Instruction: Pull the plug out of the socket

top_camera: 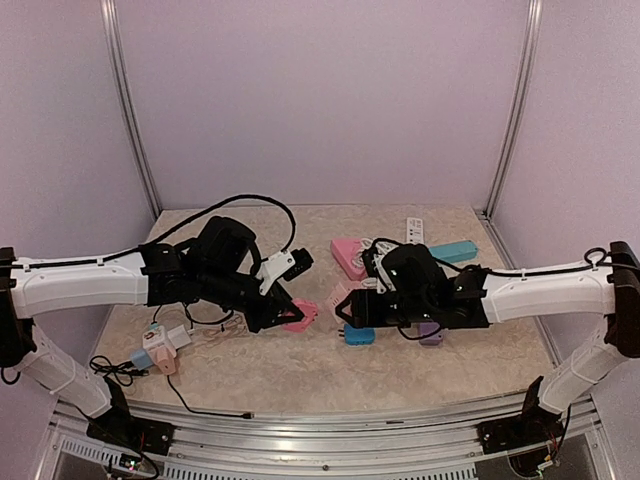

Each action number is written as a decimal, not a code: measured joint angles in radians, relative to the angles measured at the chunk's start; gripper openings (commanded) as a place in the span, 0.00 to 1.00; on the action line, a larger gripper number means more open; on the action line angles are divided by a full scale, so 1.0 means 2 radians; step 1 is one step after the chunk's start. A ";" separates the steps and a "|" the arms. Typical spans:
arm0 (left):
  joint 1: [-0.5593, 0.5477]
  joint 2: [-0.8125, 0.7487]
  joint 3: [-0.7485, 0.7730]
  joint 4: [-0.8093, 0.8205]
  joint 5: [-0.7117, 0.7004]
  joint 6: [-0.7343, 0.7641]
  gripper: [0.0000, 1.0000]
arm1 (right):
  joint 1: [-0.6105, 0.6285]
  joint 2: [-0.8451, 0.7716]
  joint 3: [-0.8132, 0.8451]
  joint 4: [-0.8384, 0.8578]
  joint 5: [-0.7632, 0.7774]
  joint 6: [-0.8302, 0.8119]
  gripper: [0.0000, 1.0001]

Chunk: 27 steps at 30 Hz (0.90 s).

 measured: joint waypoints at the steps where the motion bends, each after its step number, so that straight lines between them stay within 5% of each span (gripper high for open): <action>1: 0.001 0.000 0.000 0.000 0.000 -0.008 0.00 | -0.002 -0.008 0.000 -0.005 0.006 -0.002 0.00; 15: 0.003 0.038 0.011 0.121 0.018 -0.229 0.00 | -0.041 -0.156 -0.068 -0.026 0.083 -0.018 0.00; 27: -0.023 0.183 0.097 0.168 0.039 -0.282 0.00 | -0.041 -0.174 -0.090 -0.010 0.085 -0.028 0.00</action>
